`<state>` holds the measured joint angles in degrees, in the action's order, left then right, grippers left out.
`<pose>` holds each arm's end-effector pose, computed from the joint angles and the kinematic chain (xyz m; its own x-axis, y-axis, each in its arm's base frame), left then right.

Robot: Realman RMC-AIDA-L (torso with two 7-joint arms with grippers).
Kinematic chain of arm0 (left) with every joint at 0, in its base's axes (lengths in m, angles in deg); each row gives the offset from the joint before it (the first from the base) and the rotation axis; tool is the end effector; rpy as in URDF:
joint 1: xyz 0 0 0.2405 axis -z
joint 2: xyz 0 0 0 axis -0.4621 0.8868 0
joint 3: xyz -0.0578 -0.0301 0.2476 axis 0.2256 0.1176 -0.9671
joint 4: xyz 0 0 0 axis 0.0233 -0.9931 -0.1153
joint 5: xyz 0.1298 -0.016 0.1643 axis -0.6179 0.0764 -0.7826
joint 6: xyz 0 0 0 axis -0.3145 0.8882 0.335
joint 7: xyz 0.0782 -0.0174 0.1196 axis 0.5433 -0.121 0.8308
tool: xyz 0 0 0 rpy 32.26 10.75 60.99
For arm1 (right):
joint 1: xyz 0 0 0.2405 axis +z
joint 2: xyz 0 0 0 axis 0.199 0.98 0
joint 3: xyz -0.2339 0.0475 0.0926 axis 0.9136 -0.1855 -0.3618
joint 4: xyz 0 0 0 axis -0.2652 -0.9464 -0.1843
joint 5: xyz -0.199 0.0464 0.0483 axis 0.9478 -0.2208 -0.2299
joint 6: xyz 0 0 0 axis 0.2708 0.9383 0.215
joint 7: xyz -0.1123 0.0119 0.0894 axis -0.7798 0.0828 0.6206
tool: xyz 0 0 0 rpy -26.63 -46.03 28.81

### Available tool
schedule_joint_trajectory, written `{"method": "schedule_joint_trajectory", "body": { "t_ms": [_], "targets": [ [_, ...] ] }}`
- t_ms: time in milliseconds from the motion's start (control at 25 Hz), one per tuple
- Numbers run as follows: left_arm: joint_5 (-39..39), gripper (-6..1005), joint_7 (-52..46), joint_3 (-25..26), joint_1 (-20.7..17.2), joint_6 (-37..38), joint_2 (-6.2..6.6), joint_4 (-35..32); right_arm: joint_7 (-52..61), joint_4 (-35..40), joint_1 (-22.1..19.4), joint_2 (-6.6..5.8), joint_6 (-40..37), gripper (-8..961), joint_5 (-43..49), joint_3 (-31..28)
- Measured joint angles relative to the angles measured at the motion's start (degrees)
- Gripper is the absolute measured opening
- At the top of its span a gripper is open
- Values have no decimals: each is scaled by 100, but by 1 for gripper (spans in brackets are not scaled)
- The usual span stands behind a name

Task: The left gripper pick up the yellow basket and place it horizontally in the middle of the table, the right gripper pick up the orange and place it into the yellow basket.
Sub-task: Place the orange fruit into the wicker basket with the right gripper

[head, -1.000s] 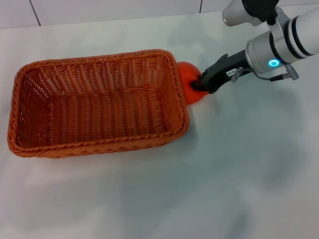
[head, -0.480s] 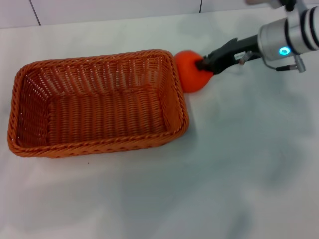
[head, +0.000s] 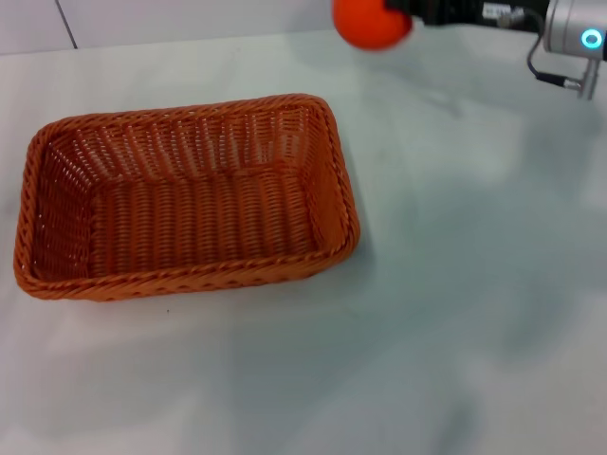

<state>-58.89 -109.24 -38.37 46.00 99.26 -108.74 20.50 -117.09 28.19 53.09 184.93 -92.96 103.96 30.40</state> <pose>-0.3263 0.2812 0.0871 0.1682 -0.0872 0.9819 0.8679 -0.4592 -0.1894 0.2136 0.4313 0.0332 -0.5861 0.4608 0.6664 0.7404 0.6387 0.2096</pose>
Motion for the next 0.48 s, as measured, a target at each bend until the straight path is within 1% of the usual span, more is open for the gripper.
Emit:
{"method": "schedule_joint_trajectory", "body": {
  "t_ms": [80,200,240,320,440,480],
  "targets": [
    [1,810,-1,1,-1,1,-1,-2,-271,0,0,110,-360,76,-401,27],
    [1,810,-3,0,3,6,-7,-4,-632,12,179,299,-948,82,-546,198],
    [1,810,-8,1,3,9,-9,-5,-694,-4,243,319,-1065,84,-546,297],
    [1,810,-24,0,6,16,-11,-5,-775,-92,402,327,-1236,89,-544,700],
    [1,810,-30,-3,-7,27,-9,-5,-775,-127,495,324,-1160,95,-541,1169],
    [1,810,-30,-3,-17,29,-9,-5,-774,-126,494,324,-1144,97,-549,1219]
  ]
}}
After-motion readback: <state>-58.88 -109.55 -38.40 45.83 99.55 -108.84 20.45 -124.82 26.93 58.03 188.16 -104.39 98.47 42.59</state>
